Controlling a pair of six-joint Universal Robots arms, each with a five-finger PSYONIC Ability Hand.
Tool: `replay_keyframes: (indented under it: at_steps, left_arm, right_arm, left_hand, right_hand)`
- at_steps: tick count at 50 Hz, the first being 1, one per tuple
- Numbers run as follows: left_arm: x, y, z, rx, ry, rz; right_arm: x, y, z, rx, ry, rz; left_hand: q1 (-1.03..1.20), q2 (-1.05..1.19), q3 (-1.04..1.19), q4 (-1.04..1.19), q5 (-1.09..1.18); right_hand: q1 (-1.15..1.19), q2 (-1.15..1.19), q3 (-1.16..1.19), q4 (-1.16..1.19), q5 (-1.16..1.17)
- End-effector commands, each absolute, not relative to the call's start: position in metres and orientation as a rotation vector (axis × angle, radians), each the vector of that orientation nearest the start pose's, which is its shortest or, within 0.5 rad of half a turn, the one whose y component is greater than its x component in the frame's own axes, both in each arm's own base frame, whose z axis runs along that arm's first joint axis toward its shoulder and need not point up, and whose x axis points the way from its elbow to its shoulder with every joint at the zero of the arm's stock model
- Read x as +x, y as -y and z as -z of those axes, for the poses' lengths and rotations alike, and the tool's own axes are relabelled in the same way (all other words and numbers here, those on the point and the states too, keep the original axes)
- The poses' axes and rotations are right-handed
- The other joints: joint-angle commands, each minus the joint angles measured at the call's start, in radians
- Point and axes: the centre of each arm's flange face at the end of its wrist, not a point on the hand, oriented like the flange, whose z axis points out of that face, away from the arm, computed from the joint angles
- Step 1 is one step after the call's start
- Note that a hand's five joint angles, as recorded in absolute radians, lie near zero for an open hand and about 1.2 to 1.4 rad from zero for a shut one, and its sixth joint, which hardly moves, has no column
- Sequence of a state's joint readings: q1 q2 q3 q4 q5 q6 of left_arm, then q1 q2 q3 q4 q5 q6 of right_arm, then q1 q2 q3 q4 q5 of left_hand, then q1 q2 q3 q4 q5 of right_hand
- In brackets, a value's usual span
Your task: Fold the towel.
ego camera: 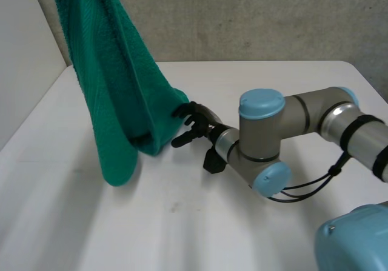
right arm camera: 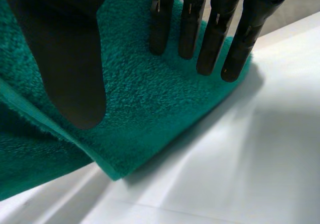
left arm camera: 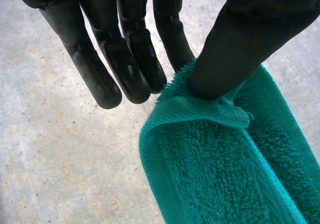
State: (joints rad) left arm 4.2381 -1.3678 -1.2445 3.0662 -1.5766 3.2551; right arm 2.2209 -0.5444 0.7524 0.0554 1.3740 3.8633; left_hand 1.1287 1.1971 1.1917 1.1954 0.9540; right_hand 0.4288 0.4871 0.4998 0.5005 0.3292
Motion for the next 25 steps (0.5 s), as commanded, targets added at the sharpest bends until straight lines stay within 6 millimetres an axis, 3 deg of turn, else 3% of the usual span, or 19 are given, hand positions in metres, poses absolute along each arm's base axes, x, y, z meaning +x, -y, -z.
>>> replay_keyframes:
  at_steps: [1, 12, 18, 19, 20, 21, 24, 25]
  left_arm:
    - [-0.236, 0.161, -0.467, 0.541, -1.751, 2.941]
    - [-0.238, 0.159, -0.471, 0.546, -1.736, 2.962]
    - [-0.239, 0.157, -0.474, 0.547, -1.728, 2.979]
    - [-0.24, 0.156, -0.475, 0.548, -1.724, 2.983]
    - [-0.24, 0.157, -0.476, 0.545, -1.719, 2.988]
    - [-0.24, 0.158, -0.476, 0.54, -1.716, 2.988]
    - [-0.24, 0.158, -0.476, 0.533, -1.707, 2.992]
    - [-0.239, 0.16, -0.476, 0.524, -1.703, 2.988]
  right_arm:
    - [0.436, 0.286, -0.121, -0.12, -1.908, 1.04]
    - [0.463, 0.255, -0.11, -0.139, -1.867, 0.937]
    - [0.474, 0.242, -0.107, -0.177, -1.85, 0.906]
    - [0.477, 0.237, -0.107, -0.196, -1.842, 0.892]
    - [0.478, 0.235, -0.107, -0.196, -1.839, 0.896]
    - [0.479, 0.235, -0.108, -0.194, -1.842, 0.898]
    - [0.477, 0.236, -0.109, -0.192, -1.846, 0.906]
    - [0.469, 0.246, -0.117, -0.174, -1.875, 0.959]
  left_hand:
    - [0.268, 0.199, 0.205, 0.201, 0.268]
    - [0.268, 0.199, 0.205, 0.201, 0.268]
    - [0.268, 0.199, 0.205, 0.201, 0.268]
    - [0.268, 0.199, 0.205, 0.201, 0.268]
    - [0.268, 0.199, 0.205, 0.201, 0.268]
    - [0.268, 0.199, 0.205, 0.201, 0.268]
    - [0.268, 0.199, 0.205, 0.201, 0.268]
    - [0.268, 0.199, 0.205, 0.201, 0.268]
  right_hand:
    - [0.135, 0.077, 0.064, 0.063, 0.06]
    - [0.009, -0.05, -0.063, -0.063, -0.066]
    - [0.108, 0.05, 0.037, 0.037, 0.033]
    - [0.35, 0.291, 0.279, 0.278, 0.275]
    - [0.8, 0.741, 0.729, 0.728, 0.725]
    - [0.966, 0.908, 0.895, 0.894, 0.891]
    - [0.967, 0.909, 0.896, 0.896, 0.893]
    - [0.967, 0.909, 0.896, 0.896, 0.893]
